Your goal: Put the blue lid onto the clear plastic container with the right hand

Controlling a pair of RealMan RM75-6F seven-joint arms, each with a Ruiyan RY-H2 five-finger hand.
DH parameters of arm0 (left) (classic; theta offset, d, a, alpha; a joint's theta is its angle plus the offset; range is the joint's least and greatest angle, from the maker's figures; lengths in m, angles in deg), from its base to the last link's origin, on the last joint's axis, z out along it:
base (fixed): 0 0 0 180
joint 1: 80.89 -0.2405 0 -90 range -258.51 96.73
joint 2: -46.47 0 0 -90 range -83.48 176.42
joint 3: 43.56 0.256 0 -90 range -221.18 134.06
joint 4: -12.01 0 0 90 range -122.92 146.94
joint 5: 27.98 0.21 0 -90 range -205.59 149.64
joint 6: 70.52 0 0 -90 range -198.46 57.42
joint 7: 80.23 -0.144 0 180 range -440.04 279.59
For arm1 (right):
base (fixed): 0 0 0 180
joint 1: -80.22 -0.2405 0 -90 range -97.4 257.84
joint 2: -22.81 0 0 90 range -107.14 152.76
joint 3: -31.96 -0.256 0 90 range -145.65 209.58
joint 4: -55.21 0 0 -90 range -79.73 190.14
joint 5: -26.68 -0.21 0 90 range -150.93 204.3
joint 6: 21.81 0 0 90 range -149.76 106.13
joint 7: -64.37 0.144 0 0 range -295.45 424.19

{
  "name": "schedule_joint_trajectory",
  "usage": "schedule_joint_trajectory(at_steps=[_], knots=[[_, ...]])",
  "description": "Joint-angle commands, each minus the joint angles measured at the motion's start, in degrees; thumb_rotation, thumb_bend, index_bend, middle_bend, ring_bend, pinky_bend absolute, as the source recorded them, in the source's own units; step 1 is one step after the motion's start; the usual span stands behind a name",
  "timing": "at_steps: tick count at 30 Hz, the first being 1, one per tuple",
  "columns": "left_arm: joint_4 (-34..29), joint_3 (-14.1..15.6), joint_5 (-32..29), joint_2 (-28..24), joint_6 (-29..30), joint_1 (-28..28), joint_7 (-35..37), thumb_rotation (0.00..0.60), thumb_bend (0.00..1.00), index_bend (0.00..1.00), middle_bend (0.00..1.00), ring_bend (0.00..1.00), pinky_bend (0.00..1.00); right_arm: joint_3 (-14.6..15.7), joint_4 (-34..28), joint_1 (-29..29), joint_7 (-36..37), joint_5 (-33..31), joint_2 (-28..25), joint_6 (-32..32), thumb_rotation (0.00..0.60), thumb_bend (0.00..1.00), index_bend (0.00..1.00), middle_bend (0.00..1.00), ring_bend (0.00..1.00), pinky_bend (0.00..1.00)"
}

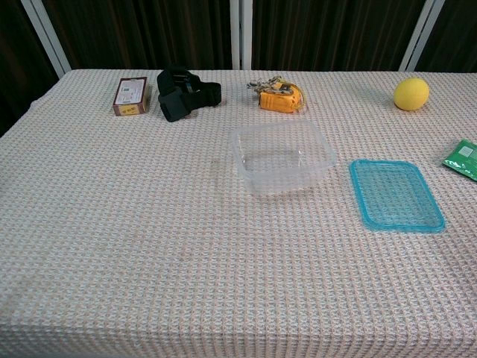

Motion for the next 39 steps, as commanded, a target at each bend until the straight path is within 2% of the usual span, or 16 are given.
schedule_joint_trajectory(at_steps=[1,5,10,18,31,39], knots=[[0.07,0.07,0.21,0.09,-0.01,0.02,-0.03,0.600,0.07,0.12,0.04,0.00,0.00,0.77,0.39,-2.21,-0.80,0.72,2.51,-3.61,0.600,0.00,0.00,0.00,0.00,0.00],[0.21,0.09,0.33,0.03,-0.07,0.01,0.30,0.600,0.07,0.12,0.04,0.00,0.00,1.41,0.43,-5.40,-2.44,2.31,5.58,-8.37,0.600,0.00,0.00,0.00,0.00,0.00],[0.61,-0.13,0.06,-0.08,0.01,-0.09,1.34,0.600,0.07,0.12,0.04,0.00,0.00,0.69,2.31,-9.23,-3.90,0.72,10.58,-14.32,0.600,0.00,0.00,0.00,0.00,0.00],[1.24,-0.11,0.07,0.00,-0.39,0.00,2.16,0.600,0.07,0.12,0.04,0.00,0.00,-1.15,7.15,-13.71,-4.16,-2.03,16.85,-19.31,0.600,0.00,0.00,0.00,0.00,0.00],[1.67,-0.11,-0.19,0.53,-1.36,0.33,2.12,0.600,0.07,0.12,0.04,0.00,0.00,-2.40,13.40,-16.76,-4.84,-8.14,19.68,-23.79,0.600,0.00,0.00,0.00,0.00,0.00],[1.43,-0.30,-0.36,0.59,-1.98,0.76,1.56,0.600,0.07,0.12,0.04,0.00,0.00,-6.42,20.96,-18.96,-0.92,-14.89,20.29,-26.92,0.600,0.00,0.00,0.00,0.00,0.00]])
